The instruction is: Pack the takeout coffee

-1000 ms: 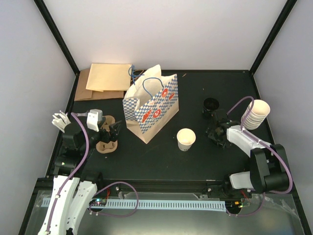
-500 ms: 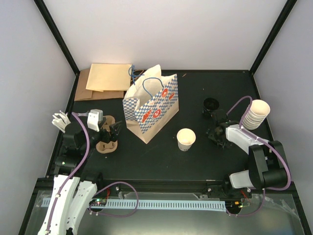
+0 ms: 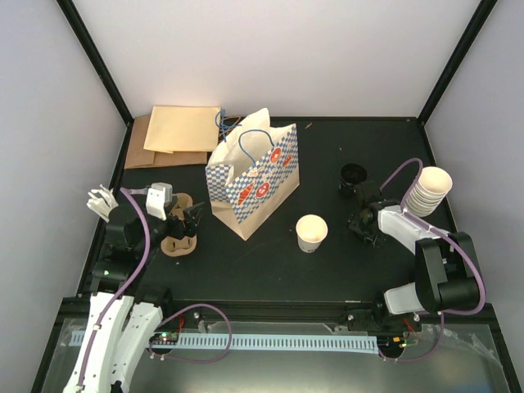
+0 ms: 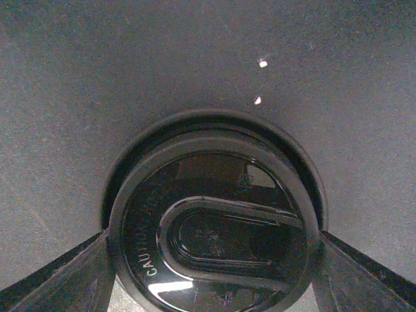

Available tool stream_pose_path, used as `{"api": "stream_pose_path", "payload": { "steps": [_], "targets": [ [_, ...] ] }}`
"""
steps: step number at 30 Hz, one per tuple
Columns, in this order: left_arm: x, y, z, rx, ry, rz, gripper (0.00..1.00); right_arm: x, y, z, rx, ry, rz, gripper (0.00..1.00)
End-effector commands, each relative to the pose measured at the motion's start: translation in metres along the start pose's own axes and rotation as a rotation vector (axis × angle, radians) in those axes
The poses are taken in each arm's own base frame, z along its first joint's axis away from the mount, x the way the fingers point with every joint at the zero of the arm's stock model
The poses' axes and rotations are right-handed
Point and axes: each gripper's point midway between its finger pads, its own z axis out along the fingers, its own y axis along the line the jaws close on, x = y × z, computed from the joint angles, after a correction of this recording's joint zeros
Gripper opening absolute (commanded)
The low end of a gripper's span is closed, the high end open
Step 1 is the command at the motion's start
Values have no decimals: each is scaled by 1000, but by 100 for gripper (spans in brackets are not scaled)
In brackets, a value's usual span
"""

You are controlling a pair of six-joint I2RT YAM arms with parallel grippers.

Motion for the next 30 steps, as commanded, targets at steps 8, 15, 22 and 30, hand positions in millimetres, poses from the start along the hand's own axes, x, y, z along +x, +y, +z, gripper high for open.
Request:
{"api": "stream_pose_path", "payload": {
  "steps": [8,15,22,30],
  "targets": [
    [-4,-2,2,18,-12,22,99,-8,4,0,-9,-15,14,80],
    [-4,-2,2,19,-11,20,99,-16,2,-14,-13,-47,-4,80],
    [-3,-2,4,22,-7,18,99,-20,7,-32,-58,-65,-41,80],
    [-2,-3,4,28,-3,13,99,-17,14,-64,-118,-98,-100,80]
  ]
}}
